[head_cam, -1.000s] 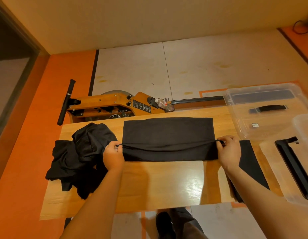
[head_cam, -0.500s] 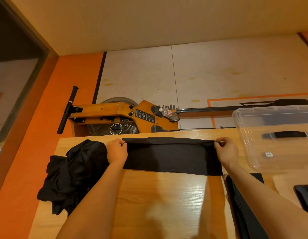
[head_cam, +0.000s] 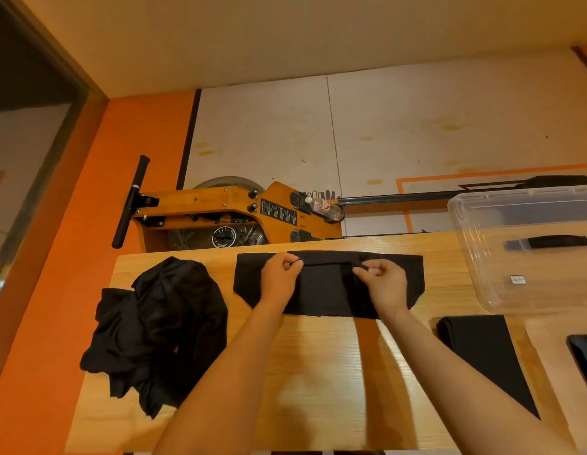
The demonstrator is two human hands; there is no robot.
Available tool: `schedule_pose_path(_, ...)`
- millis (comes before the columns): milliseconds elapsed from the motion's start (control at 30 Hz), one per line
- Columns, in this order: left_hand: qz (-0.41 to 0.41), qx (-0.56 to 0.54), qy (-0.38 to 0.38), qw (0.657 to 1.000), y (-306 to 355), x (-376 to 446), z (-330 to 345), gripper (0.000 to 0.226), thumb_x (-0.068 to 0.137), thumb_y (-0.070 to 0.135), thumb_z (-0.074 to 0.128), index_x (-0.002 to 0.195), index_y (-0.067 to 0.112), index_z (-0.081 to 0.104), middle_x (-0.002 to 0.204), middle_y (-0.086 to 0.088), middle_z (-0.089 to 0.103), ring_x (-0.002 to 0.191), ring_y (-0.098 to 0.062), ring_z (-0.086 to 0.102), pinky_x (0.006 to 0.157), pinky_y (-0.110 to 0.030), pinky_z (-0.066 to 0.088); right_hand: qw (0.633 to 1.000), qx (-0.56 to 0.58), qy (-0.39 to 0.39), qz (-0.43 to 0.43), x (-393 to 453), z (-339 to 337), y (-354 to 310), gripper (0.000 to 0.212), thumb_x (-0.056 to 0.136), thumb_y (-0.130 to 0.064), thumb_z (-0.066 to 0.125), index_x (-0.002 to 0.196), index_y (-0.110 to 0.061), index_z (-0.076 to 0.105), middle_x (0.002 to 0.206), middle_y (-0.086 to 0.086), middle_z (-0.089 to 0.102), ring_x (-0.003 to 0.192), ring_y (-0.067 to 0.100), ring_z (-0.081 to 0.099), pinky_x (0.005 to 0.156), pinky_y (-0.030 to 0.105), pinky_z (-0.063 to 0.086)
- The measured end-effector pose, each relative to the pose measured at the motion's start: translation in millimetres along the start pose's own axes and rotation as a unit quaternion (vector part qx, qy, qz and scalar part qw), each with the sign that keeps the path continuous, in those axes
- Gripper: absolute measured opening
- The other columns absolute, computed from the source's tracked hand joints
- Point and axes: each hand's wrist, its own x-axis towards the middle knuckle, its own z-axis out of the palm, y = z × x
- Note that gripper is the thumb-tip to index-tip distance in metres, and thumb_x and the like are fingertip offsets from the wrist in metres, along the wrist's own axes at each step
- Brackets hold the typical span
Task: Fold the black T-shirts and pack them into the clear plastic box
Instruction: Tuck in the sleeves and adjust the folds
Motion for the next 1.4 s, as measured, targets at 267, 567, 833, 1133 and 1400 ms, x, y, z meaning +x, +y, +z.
schedule_pose_path(267, -0.01, -0.038, -0.1, 0.994, -1.8, -24.1, 35.9, 0.024, 0.083, 0.008, 0.073, 0.106, 0.006, 0.066, 0.089, 0.003, 0.06, 0.084, -0.01, 0.057, 0.072, -0.014, 0.044, 0.994, 0.091, 0.002, 0.054, -35.8, 37.4, 12.7, 0.019, 0.085, -0.01, 0.073, 0.104, -0.01, 0.071, 0.09, 0.004, 0.073, 0.089, 0.018, 0.07, 0.087, 0.037, 0.057)
schedule_pose_path(567, -0.007, -0.095, -0.103, 0.99, -8.5, -36.5, 42.1, 0.014, 0.086, 0.001, 0.067, 0.098, 0.009, 0.07, 0.084, 0.008, 0.064, 0.084, -0.005, 0.061, 0.072, -0.01, 0.048, 0.995, 0.088, 0.017, 0.034, -54.8, 48.6, 16.7, 0.02, 0.09, -0.006, 0.066, 0.109, -0.004, 0.071, 0.09, 0.001, 0.071, 0.089, 0.011, 0.068, 0.081, 0.02, 0.052)
schedule_pose_path(833, -0.042, -0.119, -0.116, 0.985, -12.4, -39.5, 37.6, 0.016, 0.085, 0.003, 0.069, 0.1, 0.008, 0.068, 0.089, 0.001, 0.067, 0.087, -0.013, 0.065, 0.077, -0.018, 0.053, 0.994, 0.098, 0.017, 0.05, -59.5, 50.4, 16.0, 0.023, 0.092, -0.004, 0.063, 0.114, -0.002, 0.069, 0.099, 0.007, 0.072, 0.094, 0.014, 0.068, 0.093, 0.033, 0.055)
schedule_pose_path(1133, -0.058, -0.158, -0.13, 0.977, -17.0, -42.1, 34.0, 0.021, 0.094, -0.001, 0.053, 0.096, 0.009, 0.071, 0.088, -0.001, 0.068, 0.083, -0.01, 0.064, 0.068, -0.014, 0.051, 0.99, 0.136, -0.008, 0.044, -69.8, 47.7, 13.3, 0.023, 0.083, -0.001, 0.073, 0.103, -0.012, 0.07, 0.083, -0.006, 0.072, 0.078, 0.001, 0.07, 0.069, 0.013, 0.053)
schedule_pose_path(1400, -0.083, -0.156, -0.174, 0.969, -18.7, -40.3, 36.7, 0.032, 0.093, -0.009, 0.042, 0.098, 0.004, 0.071, 0.097, -0.01, 0.069, 0.095, -0.021, 0.066, 0.081, -0.022, 0.055, 0.995, 0.068, 0.04, 0.053, -70.4, 53.5, 15.7, 0.025, 0.084, -0.014, 0.076, 0.108, -0.008, 0.072, 0.085, -0.002, 0.073, 0.083, 0.009, 0.069, 0.083, 0.031, 0.058)
